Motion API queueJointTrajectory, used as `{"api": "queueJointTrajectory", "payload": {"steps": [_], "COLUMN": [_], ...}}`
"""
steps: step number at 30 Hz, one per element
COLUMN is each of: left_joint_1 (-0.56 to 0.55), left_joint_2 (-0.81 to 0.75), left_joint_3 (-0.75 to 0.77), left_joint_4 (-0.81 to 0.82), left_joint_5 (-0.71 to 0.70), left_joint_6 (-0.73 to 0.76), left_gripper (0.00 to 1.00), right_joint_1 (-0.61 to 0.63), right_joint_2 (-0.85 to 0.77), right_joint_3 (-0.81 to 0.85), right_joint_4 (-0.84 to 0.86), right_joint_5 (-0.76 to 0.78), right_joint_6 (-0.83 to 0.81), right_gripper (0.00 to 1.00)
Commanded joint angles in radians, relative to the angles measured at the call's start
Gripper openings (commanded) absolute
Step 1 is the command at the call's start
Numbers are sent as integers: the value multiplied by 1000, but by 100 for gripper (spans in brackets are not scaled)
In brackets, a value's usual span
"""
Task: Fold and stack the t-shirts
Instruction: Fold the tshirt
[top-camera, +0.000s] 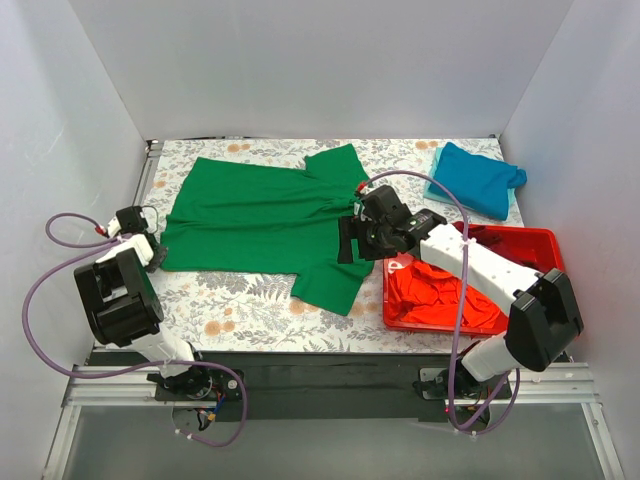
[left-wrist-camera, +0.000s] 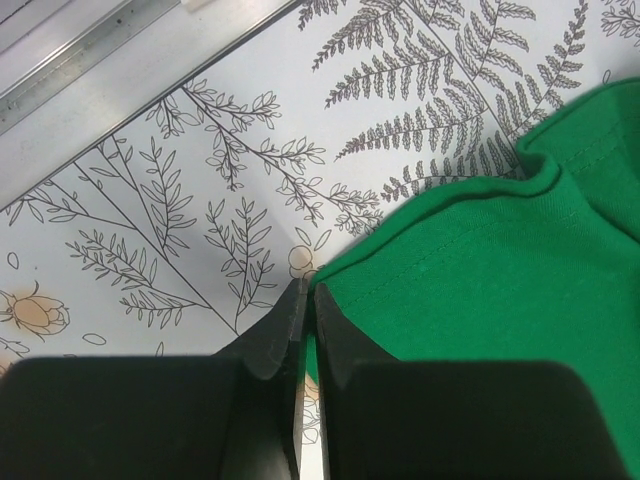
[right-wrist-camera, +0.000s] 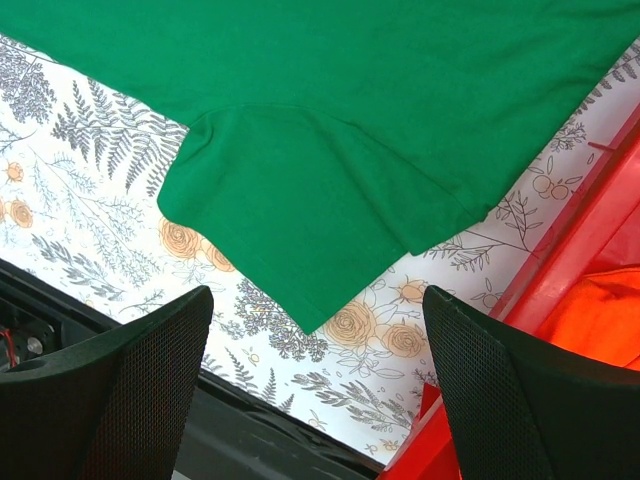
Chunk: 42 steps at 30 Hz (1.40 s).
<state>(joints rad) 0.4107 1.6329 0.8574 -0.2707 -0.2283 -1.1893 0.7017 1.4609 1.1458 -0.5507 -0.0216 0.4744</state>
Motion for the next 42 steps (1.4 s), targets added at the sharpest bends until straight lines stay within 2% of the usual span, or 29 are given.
{"api": "queueJointTrajectory", "payload": {"steps": [1,5,12,21,27,42], "left_joint_1": [-15,-44,-78,-84,-84,-84], "left_joint_2": [7,-91,-237,-217,-217,-197], "left_joint_3": [-3,-15,-47,-40,-40,-29], "left_joint_4": [-35,-35,-36,-47,-44,-39], "left_joint_5": [15,20,17,23,26,41], "left_joint_6": [11,25,37,39,37,31], "left_gripper": [0,0,0,0,0,0], "right_joint_1": [5,18,169,286,300,300], "right_joint_2": [-39,-56,-82,-22,26,111], "right_joint_3": [-23,-67,-156,-201,-253,-270], "right_joint_4": [21,17,15,49,127,186], "right_joint_5": [14,17,86,163,209,213], "right_joint_6": [13,21,99,181,243,313], "right_gripper": [91,90,89,81,70,59]}}
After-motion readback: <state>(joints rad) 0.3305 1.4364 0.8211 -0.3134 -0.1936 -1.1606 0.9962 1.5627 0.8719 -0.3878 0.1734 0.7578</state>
